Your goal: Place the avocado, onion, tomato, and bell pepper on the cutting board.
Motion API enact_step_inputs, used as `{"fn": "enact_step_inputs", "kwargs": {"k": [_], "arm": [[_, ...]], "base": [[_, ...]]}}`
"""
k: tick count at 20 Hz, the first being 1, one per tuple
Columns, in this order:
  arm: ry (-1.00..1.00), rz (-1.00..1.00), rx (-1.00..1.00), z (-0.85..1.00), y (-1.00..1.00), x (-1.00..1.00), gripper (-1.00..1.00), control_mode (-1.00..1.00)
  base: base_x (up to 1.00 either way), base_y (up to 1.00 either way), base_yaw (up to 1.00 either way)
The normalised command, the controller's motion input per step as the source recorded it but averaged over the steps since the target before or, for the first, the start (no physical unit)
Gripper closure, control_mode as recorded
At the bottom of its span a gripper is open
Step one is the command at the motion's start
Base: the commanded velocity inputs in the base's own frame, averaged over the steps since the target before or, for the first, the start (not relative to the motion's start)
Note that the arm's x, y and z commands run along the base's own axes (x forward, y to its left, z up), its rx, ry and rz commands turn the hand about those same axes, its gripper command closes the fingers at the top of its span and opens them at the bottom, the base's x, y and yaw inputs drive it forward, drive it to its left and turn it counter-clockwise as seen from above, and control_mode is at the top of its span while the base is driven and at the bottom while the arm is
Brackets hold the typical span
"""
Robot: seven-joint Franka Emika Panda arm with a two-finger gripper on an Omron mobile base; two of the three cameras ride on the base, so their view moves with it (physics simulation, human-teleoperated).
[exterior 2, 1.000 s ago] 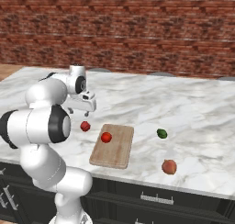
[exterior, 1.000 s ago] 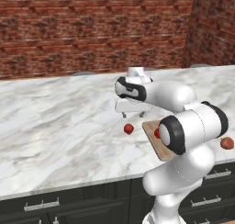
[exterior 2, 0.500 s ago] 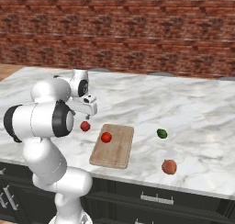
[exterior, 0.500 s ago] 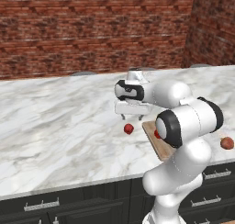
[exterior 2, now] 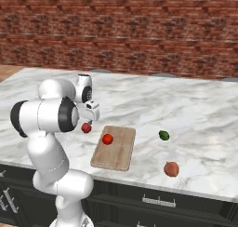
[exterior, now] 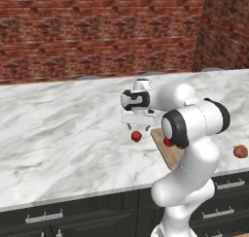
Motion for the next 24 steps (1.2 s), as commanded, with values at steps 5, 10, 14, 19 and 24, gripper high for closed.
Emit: {"fn": "enact_step_inputs", "kwargs": {"k": [5, 10, 14, 19, 24], "arm": [[0.02, -0.07, -0.01, -0.26, 0.05, 0.22, -1.0, -1.0], [0.01, -0.06, 0.0, -0.18, 0.02, 0.25, -1.0, -1.0], [0.0, -0.06, 0.0, -0.17, 0.0, 0.17, -1.0, -1.0], [0.0, -0.05, 0.0, -0.18, 0.0, 0.04, -1.0, -1.0], [0.0, -0.04, 0.0, -0.16, 0.0, -0.01, -1.0, -1.0]], "base": [[0.0, 0.0, 0.0], [0.0, 0.0, 0.0], [0.0, 0.0, 0.0], [0.0, 0.0, 0.0], [0.0, 0.0, 0.0]]}}
